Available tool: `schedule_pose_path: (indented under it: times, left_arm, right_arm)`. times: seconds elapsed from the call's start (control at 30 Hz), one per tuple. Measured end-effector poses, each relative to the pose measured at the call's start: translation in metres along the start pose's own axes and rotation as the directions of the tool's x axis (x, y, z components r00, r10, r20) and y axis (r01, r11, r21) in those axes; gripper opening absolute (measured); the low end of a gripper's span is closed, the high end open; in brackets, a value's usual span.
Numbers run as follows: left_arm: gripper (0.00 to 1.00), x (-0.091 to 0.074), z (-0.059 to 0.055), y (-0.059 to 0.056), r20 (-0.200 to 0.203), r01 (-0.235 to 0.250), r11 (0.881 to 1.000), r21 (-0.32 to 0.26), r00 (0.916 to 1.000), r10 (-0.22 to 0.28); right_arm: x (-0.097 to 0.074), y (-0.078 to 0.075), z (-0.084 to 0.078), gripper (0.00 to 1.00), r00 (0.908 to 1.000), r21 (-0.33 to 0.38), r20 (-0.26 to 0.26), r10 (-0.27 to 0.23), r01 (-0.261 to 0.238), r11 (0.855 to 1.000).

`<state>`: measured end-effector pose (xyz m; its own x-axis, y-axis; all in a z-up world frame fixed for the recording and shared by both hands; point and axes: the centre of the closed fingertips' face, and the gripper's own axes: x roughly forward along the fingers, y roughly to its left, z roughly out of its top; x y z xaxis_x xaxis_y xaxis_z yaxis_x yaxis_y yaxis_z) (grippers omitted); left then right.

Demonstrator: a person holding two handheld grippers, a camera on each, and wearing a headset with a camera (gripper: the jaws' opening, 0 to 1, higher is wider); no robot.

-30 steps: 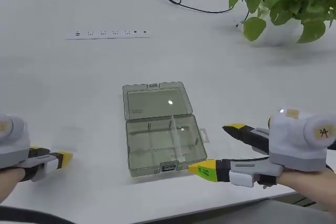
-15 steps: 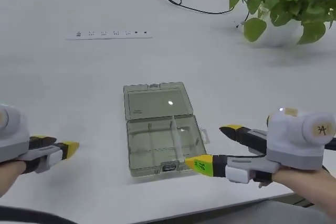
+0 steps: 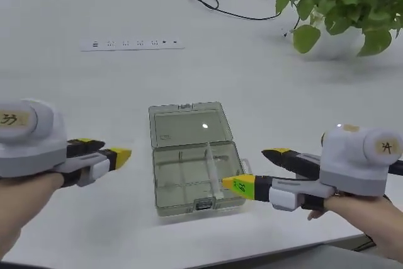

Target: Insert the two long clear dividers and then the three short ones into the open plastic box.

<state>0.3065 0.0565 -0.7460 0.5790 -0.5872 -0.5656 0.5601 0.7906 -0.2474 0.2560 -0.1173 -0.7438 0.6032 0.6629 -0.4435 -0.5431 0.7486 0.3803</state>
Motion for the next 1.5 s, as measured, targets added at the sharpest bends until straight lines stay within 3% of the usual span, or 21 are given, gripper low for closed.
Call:
schedule_pose_path:
  times: [0.37,0.47,0.67,0.73,0.87,1.0,1.5]
  left_arm:
    - [0.30,0.018,0.006,-0.046,0.025,0.096,0.995,-0.021,0.9952,-0.095]
    - [0.30,0.020,0.009,-0.055,0.035,0.111,0.994,-0.011,0.9933,-0.111]
    - [0.30,0.022,0.010,-0.070,0.051,0.130,0.992,0.006,0.9903,-0.130]
    - [0.30,0.022,0.010,-0.075,0.055,0.133,0.991,0.007,0.9896,-0.133]
    - [0.30,0.023,0.009,-0.081,0.060,0.143,0.990,0.008,0.9878,-0.143]
    - [0.30,0.024,0.008,-0.085,0.067,0.150,0.989,0.000,0.9865,-0.149]
    - [0.30,0.022,0.004,-0.090,0.078,0.155,0.988,-0.015,0.9850,-0.154]
  right_arm:
    - [0.011,0.005,0.008,0.76,0.9996,0.054,0.014,0.026,-0.027,0.998]
    - [0.013,0.008,0.010,0.70,0.9992,0.070,0.012,0.038,-0.038,0.997]
    - [0.019,0.016,0.024,0.57,0.9946,0.177,0.072,0.075,-0.087,0.980]
    - [0.022,0.022,0.025,0.51,0.9926,0.215,0.064,0.103,-0.115,0.970]
    - [0.027,0.028,0.030,0.43,0.9907,0.225,0.076,0.113,-0.127,0.966]
    - [0.032,0.033,0.038,0.34,0.9876,0.264,0.097,0.124,-0.145,0.954]
    - [0.043,0.040,0.040,0.16,0.9883,0.313,0.074,0.133,-0.150,0.938]
